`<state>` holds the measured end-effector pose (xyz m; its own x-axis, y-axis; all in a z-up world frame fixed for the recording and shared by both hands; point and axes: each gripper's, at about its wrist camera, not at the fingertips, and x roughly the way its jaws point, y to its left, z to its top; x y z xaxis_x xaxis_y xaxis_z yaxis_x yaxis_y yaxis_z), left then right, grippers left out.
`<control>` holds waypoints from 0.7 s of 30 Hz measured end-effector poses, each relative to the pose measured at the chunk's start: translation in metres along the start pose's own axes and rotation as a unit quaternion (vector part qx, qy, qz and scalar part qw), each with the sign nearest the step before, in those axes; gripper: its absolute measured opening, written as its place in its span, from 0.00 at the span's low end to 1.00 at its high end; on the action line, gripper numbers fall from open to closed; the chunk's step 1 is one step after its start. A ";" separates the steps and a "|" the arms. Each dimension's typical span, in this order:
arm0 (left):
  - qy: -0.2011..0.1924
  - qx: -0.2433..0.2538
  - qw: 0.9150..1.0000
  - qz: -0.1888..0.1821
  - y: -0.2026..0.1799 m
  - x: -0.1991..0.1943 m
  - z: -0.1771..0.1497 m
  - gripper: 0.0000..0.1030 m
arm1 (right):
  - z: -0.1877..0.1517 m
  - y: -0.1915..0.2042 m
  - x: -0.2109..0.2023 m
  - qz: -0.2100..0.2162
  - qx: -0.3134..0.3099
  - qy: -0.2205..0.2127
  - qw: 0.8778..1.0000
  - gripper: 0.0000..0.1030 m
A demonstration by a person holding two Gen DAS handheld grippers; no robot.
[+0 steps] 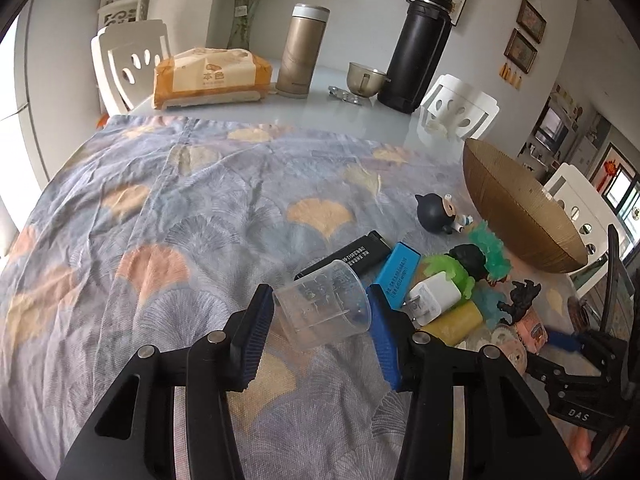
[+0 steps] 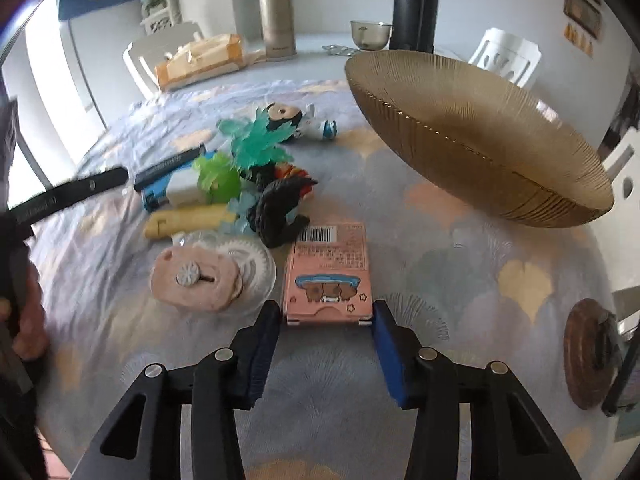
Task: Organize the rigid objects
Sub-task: 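Grasp the clear plastic cup with left gripper while right gripper grasps pink box, then carry cup and pink box into the amber bowl and open both grippers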
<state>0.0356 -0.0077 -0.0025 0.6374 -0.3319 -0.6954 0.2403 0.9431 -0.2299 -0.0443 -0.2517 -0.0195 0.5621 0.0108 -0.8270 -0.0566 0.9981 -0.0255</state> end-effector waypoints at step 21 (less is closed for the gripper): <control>-0.073 0.096 0.991 -0.055 -0.070 -0.060 0.024 0.43 | 0.011 -0.030 -0.101 -0.047 0.066 -0.151 0.985 0.39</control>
<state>-0.0020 -0.0546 0.0724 0.6951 -0.4455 -0.5642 0.4403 0.8842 -0.1557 -0.0903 -0.2822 0.0705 0.7810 -0.0833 -0.6190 0.1029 0.9947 -0.0040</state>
